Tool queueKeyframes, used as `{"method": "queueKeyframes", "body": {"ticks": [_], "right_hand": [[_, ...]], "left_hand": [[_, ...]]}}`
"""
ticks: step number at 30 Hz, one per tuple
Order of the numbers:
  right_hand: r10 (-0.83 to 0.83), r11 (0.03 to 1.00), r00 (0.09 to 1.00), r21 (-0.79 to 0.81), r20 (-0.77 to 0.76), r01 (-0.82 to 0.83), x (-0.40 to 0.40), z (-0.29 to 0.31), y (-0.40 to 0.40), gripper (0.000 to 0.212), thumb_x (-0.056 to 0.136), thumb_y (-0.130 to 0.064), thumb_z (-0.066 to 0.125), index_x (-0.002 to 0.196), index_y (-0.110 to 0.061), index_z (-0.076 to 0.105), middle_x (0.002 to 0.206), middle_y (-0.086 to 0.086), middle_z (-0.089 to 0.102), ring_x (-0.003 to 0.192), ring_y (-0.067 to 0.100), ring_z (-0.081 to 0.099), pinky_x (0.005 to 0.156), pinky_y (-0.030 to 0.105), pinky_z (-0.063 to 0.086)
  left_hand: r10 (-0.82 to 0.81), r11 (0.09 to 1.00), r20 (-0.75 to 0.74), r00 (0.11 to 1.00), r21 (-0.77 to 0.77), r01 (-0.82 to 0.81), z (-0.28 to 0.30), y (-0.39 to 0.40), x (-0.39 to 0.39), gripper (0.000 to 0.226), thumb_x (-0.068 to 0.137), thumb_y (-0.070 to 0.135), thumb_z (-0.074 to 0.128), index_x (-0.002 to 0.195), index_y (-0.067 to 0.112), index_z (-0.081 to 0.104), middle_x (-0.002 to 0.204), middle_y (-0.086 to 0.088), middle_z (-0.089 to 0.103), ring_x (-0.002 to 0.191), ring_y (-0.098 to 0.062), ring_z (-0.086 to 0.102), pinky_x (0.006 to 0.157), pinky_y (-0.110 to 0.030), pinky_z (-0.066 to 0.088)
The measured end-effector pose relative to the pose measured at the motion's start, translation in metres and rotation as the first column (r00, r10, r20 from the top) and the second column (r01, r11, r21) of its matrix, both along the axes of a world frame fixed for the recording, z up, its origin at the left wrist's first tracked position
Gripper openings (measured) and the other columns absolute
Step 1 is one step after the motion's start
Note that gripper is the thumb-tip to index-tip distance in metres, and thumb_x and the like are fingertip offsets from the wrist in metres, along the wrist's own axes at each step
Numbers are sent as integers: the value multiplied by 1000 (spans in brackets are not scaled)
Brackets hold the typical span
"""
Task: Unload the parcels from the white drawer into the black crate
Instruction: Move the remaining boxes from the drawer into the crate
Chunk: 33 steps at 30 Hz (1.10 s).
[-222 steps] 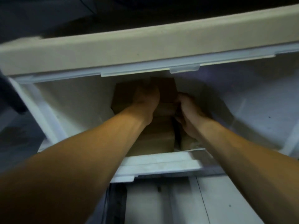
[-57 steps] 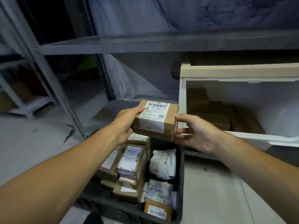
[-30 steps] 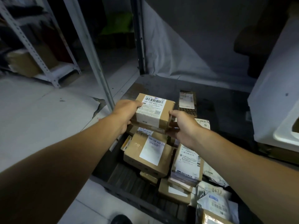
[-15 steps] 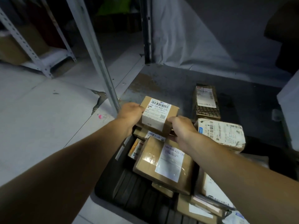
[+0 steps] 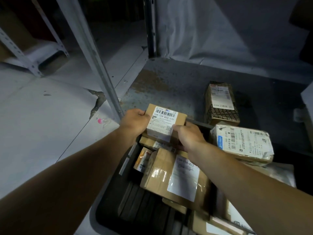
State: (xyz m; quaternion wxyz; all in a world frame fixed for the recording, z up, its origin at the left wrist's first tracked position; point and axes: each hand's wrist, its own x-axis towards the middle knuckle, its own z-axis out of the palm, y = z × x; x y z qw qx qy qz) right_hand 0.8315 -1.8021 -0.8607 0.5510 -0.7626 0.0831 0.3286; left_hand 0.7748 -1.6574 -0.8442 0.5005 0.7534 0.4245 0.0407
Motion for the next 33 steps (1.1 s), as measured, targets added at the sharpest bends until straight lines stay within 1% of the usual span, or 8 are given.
{"method": "queueKeyframes", "body": {"ticks": [3,5,7,9,13,16,23,33], "right_hand": [[37,998,999,-46,31,-36,-1,6,0,29,98,-27,60,126,-28,61,123,-2,66,111,24,61,99,47,54],[113,989,986,-114,122,-99,1,17,-4,26,97,-28,61,122,-25,56,123,-1,64,110,24,59,100,45,53],[238,959,934,-215,268,-183,4,31,-12,41,97,-31,60,135,-21,50,131,5,60,112,26,57,98,37,49],[420,885,821,-374,386,-277,5,49,-24,64,97,-38,60,154,-21,34,147,8,48,127,30,50,99,33,41],[780,596,432,-747,453,-293,1,78,-58,95,91,-59,62,162,-34,4,169,8,13,155,32,10,125,46,19],[889,435,279,-859,362,-272,-6,94,-90,107,86,-68,62,160,-40,-11,171,5,-5,157,30,-6,127,52,8],[870,451,310,-872,382,-189,-21,136,-173,94,93,-70,47,160,-40,-12,171,5,-10,157,34,-12,127,52,4],[752,493,476,-868,456,53,-37,186,-347,87,95,-65,46,162,-38,-4,172,7,0,157,32,-3,126,52,12]], "left_hand": [[-24,998,0,1000,63,24,4,1,-2,9,100,25,59,98,21,66,116,-5,72,105,-22,65,89,-35,53],[-64,980,-22,998,186,67,11,5,-5,32,99,30,61,128,15,62,130,-9,67,118,-26,61,101,-36,49],[-148,920,-50,988,360,156,22,7,-11,49,99,34,61,143,14,52,139,-10,61,124,-27,59,99,-30,45],[-260,802,-91,961,534,268,33,7,-19,62,97,39,64,151,15,44,148,-11,52,133,-28,51,104,-34,43],[-336,545,-434,836,634,548,55,-6,-30,107,83,69,64,162,31,2,170,-9,0,156,-33,-1,124,-58,12],[-343,538,-545,765,554,636,75,-31,-34,127,73,80,65,158,35,-17,168,-6,-23,154,-35,-18,121,-62,6],[-374,332,-581,723,644,689,119,-100,-36,121,78,82,57,159,33,-18,168,-8,-21,154,-37,-19,122,-60,4],[-646,247,-369,668,727,640,170,-271,11,109,81,81,53,161,35,-4,171,-4,-5,156,-35,-10,126,-53,7]]}}
